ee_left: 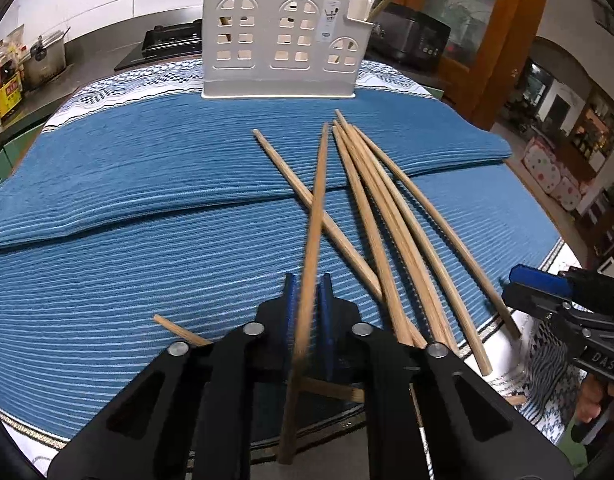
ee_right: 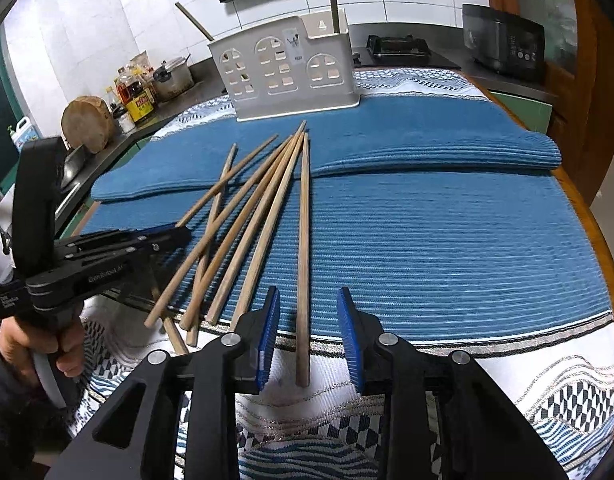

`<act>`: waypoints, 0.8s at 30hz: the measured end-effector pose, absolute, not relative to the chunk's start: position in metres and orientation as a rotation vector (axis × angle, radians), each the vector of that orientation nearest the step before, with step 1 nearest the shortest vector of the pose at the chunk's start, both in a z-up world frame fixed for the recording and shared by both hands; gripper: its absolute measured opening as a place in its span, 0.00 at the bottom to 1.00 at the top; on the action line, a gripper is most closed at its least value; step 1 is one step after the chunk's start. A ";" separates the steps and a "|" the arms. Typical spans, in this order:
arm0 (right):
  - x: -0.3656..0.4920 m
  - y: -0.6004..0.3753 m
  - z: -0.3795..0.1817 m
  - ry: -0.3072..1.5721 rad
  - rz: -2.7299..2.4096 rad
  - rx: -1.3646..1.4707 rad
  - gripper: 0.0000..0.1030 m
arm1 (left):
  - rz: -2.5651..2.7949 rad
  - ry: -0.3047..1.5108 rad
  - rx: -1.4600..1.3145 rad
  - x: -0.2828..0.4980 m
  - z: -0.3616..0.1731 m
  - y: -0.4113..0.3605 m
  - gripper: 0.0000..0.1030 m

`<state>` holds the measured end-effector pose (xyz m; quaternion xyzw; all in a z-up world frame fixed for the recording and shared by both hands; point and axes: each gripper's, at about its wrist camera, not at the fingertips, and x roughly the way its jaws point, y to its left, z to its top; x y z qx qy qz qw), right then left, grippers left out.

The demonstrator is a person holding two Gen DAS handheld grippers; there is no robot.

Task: Organize utensils
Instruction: 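Close left tool on a chopstick while right tool grasps another chopstick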

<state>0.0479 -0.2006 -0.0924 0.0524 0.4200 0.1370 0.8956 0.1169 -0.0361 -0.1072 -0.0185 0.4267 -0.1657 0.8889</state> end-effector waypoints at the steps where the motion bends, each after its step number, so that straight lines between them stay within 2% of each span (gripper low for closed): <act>1: 0.049 -0.199 -0.094 0.874 0.285 0.107 0.24 | -0.342 0.887 -0.045 0.116 -0.107 -0.035 0.08; 10: 0.062 -0.192 -0.103 0.894 0.287 0.081 0.22 | -0.338 0.886 -0.058 0.115 -0.107 -0.034 0.07; 16: 0.067 -0.187 -0.102 0.895 0.259 0.035 0.07 | -0.347 0.874 -0.057 0.112 -0.101 -0.032 0.06; 24: 0.066 -0.183 -0.103 0.894 0.251 -0.016 0.07 | -0.360 0.891 -0.042 0.112 -0.103 -0.033 0.06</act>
